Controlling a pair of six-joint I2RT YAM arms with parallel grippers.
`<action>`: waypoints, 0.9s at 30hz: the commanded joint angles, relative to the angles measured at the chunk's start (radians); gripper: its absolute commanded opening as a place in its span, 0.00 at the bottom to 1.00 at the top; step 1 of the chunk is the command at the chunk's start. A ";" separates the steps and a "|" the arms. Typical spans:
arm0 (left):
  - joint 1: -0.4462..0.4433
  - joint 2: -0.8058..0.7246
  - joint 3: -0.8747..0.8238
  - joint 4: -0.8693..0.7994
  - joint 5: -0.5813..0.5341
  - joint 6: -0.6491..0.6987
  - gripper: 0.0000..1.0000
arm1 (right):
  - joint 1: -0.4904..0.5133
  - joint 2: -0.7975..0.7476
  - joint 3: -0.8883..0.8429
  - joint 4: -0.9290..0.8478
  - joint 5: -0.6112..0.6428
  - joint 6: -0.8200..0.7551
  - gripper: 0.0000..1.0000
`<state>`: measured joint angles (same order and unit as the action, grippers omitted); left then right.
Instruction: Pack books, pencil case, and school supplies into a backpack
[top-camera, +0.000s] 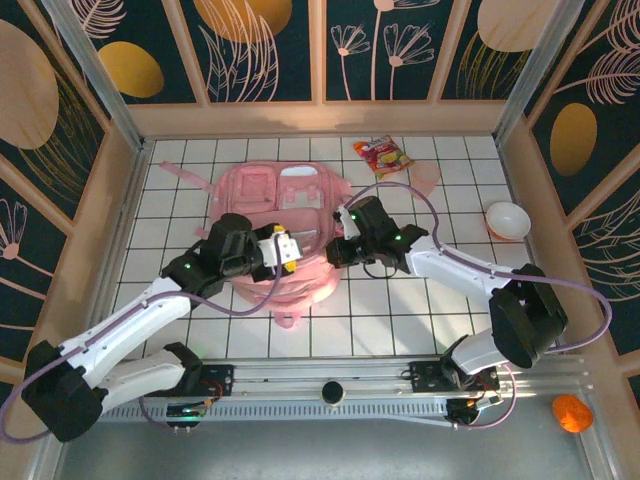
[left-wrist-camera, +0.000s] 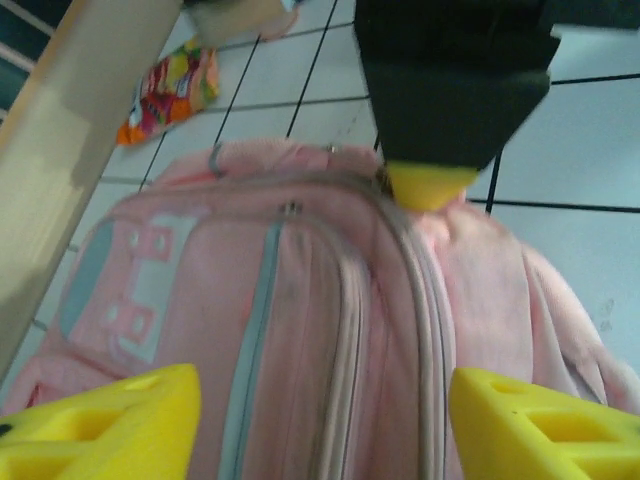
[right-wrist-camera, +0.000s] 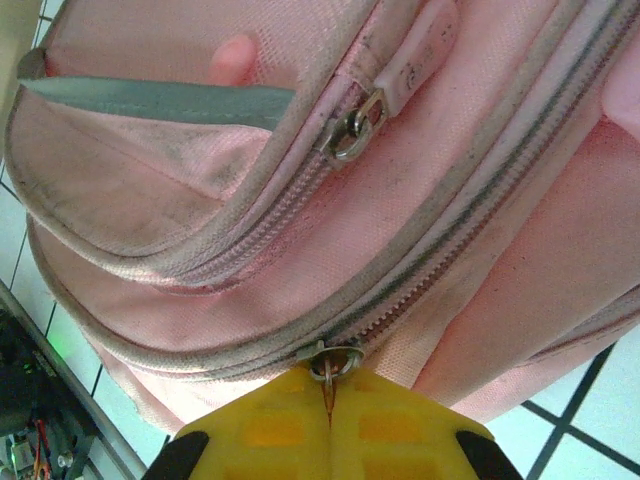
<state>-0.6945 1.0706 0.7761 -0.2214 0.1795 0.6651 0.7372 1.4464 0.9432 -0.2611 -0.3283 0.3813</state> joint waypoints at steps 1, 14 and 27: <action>-0.045 0.073 0.018 0.048 -0.044 -0.064 0.75 | 0.020 0.000 0.022 0.054 0.015 0.025 0.00; -0.062 0.192 -0.038 0.163 -0.035 -0.070 0.30 | 0.001 -0.025 0.011 0.051 -0.002 0.009 0.00; -0.061 -0.048 -0.153 0.005 0.134 0.171 0.00 | -0.373 0.148 0.093 0.099 -0.110 -0.171 0.00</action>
<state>-0.7540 1.0618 0.6403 -0.0891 0.2234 0.7479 0.4751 1.5398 0.9718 -0.2348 -0.5762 0.2573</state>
